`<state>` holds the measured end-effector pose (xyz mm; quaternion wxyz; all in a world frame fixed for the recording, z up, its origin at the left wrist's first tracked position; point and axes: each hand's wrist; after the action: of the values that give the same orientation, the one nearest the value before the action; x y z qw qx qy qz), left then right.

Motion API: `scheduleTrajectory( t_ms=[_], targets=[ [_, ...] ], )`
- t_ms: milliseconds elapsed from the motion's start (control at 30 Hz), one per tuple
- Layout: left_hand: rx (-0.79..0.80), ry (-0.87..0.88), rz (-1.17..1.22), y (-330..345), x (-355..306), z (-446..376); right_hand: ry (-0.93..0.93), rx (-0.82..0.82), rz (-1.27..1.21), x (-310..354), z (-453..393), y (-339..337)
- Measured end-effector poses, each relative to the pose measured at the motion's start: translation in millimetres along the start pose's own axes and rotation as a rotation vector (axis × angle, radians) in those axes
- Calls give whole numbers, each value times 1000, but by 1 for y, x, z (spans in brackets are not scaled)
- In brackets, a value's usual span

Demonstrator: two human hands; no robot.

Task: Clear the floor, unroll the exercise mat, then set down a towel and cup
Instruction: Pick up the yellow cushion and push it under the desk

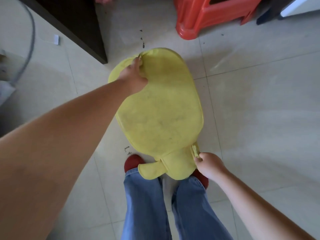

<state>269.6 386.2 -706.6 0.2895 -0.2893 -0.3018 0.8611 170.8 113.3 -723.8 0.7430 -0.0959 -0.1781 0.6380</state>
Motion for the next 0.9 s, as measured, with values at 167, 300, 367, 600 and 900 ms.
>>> scheduleTrajectory(
  t_ms=[167, 300, 367, 600, 900],
  targets=[
    [-23, 35, -174, 37, 37, 43, -101, 104, 272, -9, -7, -9],
    [-55, -327, 76, 73, 77, 94, -175, -66, 64, -7, -14, -7],
    [161, -545, 377, 94, 86, 110, -136, -82, -223, 0, -21, -6],
    [38, -449, 580, 152, 88, 120, -219, -209, -302, 7, -46, -11],
    [-290, -81, 526, 125, 90, 47, -409, -465, -240, 72, -102, -63]
  ],
)
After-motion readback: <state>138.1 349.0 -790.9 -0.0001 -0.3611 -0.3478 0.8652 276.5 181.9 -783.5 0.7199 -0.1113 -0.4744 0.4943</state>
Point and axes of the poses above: each hand's wrist, its own z-axis away from the middle knuckle, its own y-axis out of the palm, x = y × z
